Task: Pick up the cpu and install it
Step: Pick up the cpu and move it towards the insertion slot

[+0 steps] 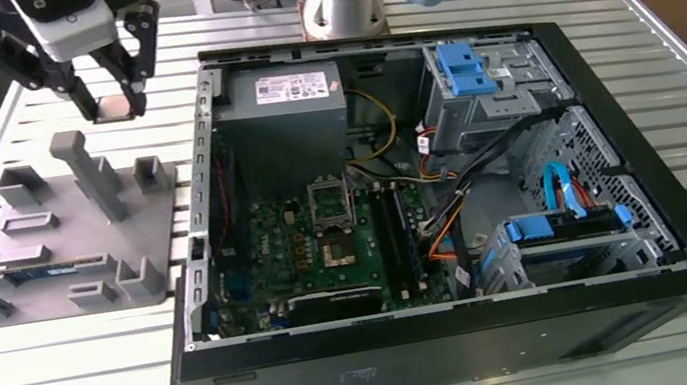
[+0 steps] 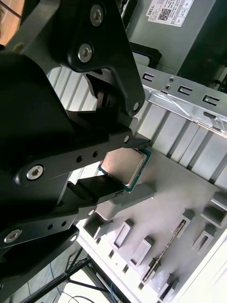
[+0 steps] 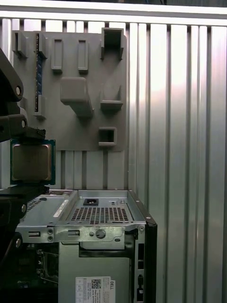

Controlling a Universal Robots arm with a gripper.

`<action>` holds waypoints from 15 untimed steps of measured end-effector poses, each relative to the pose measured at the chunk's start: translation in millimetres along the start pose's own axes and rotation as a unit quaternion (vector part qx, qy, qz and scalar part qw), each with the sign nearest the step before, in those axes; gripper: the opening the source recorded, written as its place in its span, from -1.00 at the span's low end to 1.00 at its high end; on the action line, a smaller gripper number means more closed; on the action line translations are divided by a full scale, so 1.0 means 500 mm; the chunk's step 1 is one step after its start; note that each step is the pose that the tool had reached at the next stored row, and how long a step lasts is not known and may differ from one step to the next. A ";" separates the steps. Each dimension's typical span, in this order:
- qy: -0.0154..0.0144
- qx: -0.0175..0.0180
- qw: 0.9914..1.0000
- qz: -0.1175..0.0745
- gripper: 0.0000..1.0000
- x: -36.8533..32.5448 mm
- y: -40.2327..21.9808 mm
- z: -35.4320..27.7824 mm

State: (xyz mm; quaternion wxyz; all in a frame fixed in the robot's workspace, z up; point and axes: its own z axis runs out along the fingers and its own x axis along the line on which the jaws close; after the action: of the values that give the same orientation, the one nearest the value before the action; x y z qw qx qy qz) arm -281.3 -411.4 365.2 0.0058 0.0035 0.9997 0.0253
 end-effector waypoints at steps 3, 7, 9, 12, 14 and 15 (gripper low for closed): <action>0.000 0.000 1.000 0.000 -0.06 -0.007 0.000 0.000; 0.000 0.000 1.000 0.000 -0.06 -0.015 0.000 0.000; 0.000 0.000 1.000 0.000 -0.06 -0.019 0.000 0.000; 0.000 0.000 1.000 0.000 -0.06 -0.026 0.000 0.000; 0.000 0.000 1.000 0.000 -0.06 -0.030 0.000 0.000; 0.000 0.000 1.000 0.000 -0.06 -0.032 0.000 0.000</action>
State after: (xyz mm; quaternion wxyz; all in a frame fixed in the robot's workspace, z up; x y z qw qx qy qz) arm -265.2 -411.4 365.1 0.0059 0.0035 0.9997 0.0253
